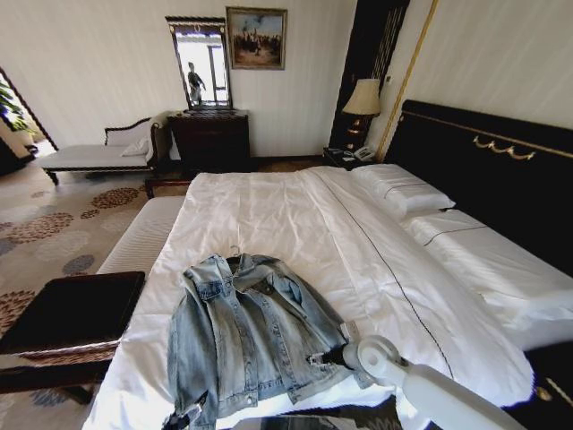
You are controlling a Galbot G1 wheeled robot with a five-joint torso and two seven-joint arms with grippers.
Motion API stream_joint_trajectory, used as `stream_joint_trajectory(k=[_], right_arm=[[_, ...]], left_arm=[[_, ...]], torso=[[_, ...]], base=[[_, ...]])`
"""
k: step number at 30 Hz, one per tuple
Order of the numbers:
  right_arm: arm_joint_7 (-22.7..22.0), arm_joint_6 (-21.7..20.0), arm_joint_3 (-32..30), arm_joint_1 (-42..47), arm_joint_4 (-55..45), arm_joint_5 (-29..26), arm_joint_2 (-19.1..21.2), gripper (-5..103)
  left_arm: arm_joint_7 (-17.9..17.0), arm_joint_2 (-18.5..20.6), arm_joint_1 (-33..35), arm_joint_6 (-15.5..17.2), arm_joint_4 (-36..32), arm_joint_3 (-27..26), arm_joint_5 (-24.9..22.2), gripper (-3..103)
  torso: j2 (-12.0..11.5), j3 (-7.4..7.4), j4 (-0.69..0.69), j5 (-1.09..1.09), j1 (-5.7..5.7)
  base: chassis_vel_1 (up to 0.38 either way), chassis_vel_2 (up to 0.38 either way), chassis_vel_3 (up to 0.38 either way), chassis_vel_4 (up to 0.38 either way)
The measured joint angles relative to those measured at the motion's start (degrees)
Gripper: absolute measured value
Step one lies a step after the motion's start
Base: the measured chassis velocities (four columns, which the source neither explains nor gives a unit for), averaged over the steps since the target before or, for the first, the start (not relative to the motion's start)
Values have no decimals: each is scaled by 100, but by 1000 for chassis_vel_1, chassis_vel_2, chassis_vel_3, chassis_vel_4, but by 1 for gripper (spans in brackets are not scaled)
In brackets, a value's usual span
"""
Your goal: Pick up the clothes from the bed and hang them on the clothes hanger.
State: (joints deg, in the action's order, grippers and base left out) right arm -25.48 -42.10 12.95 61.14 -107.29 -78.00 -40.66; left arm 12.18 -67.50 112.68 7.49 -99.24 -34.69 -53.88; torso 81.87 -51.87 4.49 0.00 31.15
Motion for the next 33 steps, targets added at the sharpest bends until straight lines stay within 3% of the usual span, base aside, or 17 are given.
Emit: stream_joint_trajectory(k=[2, 8, 11, 12, 14, 15, 17, 21, 26, 33], right_arm=[[-31, 0, 69, -3, 27, 45, -73, 94], [-43, -1, 82, 21, 41, 98, -119, 77], [-44, -2, 85, 35, 25, 102, -116, 61], [-45, -2, 85, 39, 17, 101, -123, 55], [-48, -3, 90, 47, 5, 97, -140, 50], [-48, -3, 90, 47, 5, 97, -140, 50], [-66, -3, 106, 57, -6, 85, -169, 38], [-151, -3, 125, 73, -76, 12, -192, 27], [-238, -3, 112, 136, -248, -88, -144, 5], [-282, -3, 58, 389, -525, -110, 71, 1]], left_arm=[[-5, -23, -38, 3, 55, -2, 15, 73], [-60, -127, -80, 9, 10, 4, 55, 56], [-63, -137, -68, 12, -52, 3, 61, 40], [-63, -136, -66, 11, -55, 0, 59, 40], [-62, -133, -64, 5, -51, -12, 57, 29], [-62, -133, -64, 5, -51, -12, 57, 29], [-54, -133, -62, -18, -34, -25, 46, 20], [-56, -133, -17, -114, -47, -54, 11, 15], [-61, -76, 115, -218, -142, -121, -38, 15], [-85, 18, 511, -389, -417, -294, -38, 15]], torso=[[0, 0, 0, 1, 0], [0, 0, 0, -1, 0], [0, 0, 1, -1, 0], [0, 0, 1, -1, 0], [0, 0, 2, -2, 0], [0, 0, 2, -2, 0], [0, 0, 2, -2, 0], [0, 0, 2, -1, 0], [0, 0, 1, -1, 0], [0, 0, 0, 2, 0]], base=[[0, 0, 0, 0], [0, 0, 0, 0], [0, 0, 0, 0], [0, 0, 0, 0], [0, 0, 0, 0], [0, 0, 0, 0], [0, 0, 0, 0], [0, 0, 0, 0], [0, 0, 0, 0], [0, 0, 0, 0]])
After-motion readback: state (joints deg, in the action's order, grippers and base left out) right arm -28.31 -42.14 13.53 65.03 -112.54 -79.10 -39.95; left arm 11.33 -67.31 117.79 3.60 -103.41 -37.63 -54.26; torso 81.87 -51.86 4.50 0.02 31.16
